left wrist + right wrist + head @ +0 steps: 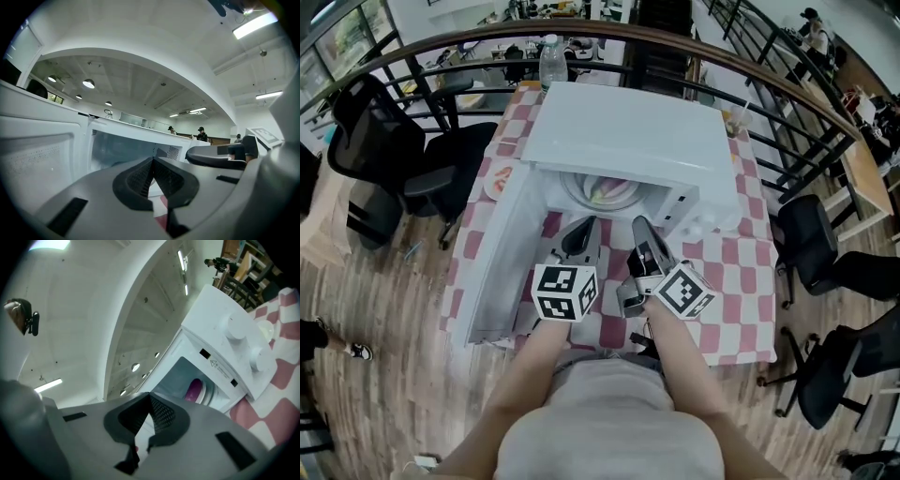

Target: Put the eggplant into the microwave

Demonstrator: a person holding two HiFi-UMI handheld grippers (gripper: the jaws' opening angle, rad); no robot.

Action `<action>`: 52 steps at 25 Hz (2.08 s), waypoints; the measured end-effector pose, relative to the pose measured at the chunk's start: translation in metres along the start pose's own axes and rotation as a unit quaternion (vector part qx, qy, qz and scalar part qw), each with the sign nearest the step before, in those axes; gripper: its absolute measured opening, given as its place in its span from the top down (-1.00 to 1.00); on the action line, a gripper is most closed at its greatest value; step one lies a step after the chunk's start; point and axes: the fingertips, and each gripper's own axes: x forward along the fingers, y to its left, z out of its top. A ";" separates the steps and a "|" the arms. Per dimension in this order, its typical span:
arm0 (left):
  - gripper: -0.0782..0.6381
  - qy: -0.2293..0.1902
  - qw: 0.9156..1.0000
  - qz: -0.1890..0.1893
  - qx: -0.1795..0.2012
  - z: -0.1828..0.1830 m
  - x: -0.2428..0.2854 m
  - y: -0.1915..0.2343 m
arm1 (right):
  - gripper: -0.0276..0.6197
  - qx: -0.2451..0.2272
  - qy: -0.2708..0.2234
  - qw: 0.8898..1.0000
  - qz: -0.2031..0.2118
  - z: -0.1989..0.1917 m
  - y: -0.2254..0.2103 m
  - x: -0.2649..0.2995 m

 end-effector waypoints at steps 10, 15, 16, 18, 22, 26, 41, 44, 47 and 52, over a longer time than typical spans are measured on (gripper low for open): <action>0.77 0.000 1.000 -0.009 0.025 -0.002 0.004 -0.007 | 0.84 -0.230 0.015 0.973 -0.005 -0.001 0.017 0.000; 0.77 -0.006 0.999 -0.009 0.044 0.002 0.003 -0.007 | 0.84 -0.307 0.021 0.952 -0.007 -0.004 0.020 -0.002; 0.77 -0.008 0.999 -0.009 0.045 0.003 0.003 -0.007 | 0.84 -0.315 0.022 0.949 -0.007 -0.005 0.021 -0.001; 0.77 -0.011 0.999 -0.009 0.050 0.004 0.002 -0.007 | 0.84 -0.323 0.024 0.946 -0.008 -0.006 0.021 -0.002; 0.77 -0.020 0.997 -0.012 0.071 0.007 0.000 -0.012 | 0.84 -0.336 0.028 0.941 -0.008 -0.010 0.022 -0.006; 0.77 -0.027 0.996 -0.019 0.082 0.010 -0.001 -0.018 | 0.84 -0.351 0.035 0.936 -0.003 -0.013 0.026 -0.006; 0.77 -0.025 0.995 -0.030 0.095 0.008 0.001 -0.026 | 0.84 -0.362 0.046 0.931 -0.003 -0.019 0.026 -0.006; 0.77 -0.025 0.995 -0.034 0.095 0.007 0.001 -0.027 | 0.84 -0.361 0.045 0.931 -0.005 -0.019 0.025 -0.006; 0.77 -0.026 0.994 -0.036 0.096 0.006 0.001 -0.028 | 0.84 -0.362 0.044 0.931 -0.006 -0.019 0.025 -0.005; 0.77 -0.025 0.994 -0.040 0.097 0.006 0.002 -0.031 | 0.84 -0.362 0.045 0.931 -0.009 -0.019 0.024 -0.004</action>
